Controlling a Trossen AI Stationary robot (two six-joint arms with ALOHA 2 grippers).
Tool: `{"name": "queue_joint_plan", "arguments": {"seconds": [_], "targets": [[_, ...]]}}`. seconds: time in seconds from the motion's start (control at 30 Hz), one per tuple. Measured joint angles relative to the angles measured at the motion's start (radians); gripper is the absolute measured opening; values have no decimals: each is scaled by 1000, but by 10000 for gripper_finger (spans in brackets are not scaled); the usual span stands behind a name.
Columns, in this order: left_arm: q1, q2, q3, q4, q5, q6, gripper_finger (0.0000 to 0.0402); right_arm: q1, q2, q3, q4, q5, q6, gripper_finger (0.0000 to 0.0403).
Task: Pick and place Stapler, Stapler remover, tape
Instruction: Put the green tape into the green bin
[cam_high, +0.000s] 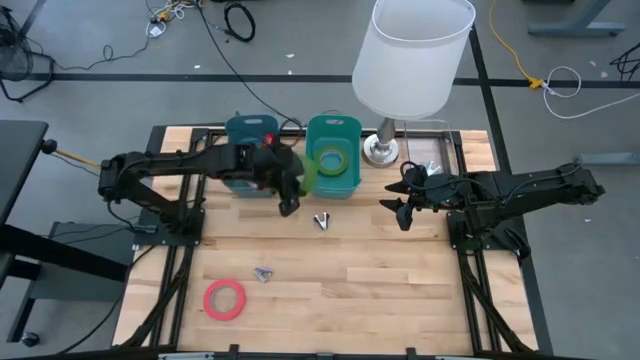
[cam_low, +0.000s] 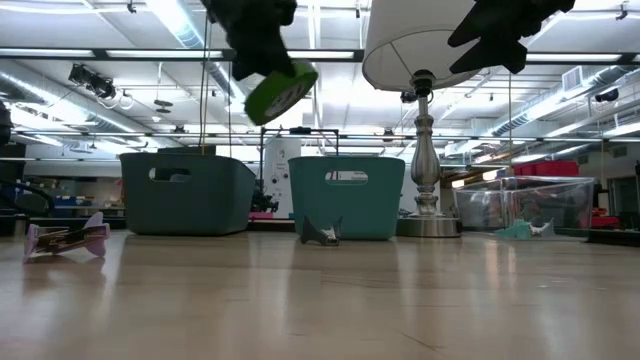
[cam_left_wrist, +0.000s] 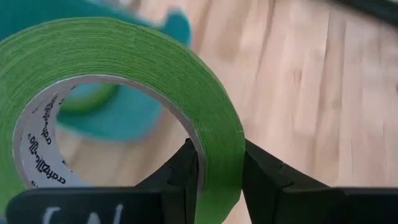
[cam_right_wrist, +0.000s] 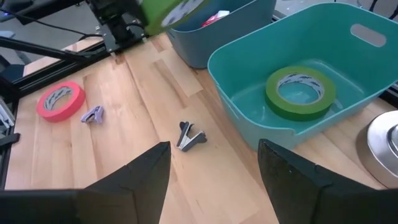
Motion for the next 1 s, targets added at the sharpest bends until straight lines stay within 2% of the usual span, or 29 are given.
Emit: {"name": "queue_joint_plan", "arguments": {"seconds": [0.23, 0.6, 0.8, 1.0], "targets": [[71, 0, 0, 181, 0, 70, 95, 0, 0, 0, 0, -24, 0, 239], [103, 5, 0, 271, 4, 171, 95, 0, 0, 0, 0, -25, 26, 239], [103, 75, 1, 383, 72, 183, 100, 0, 0, 0, 1, -25, 56, 239], [109, 180, 1, 467, 86, 193, 98, 0, 0, 0, 0, -25, 80, 239]]}}
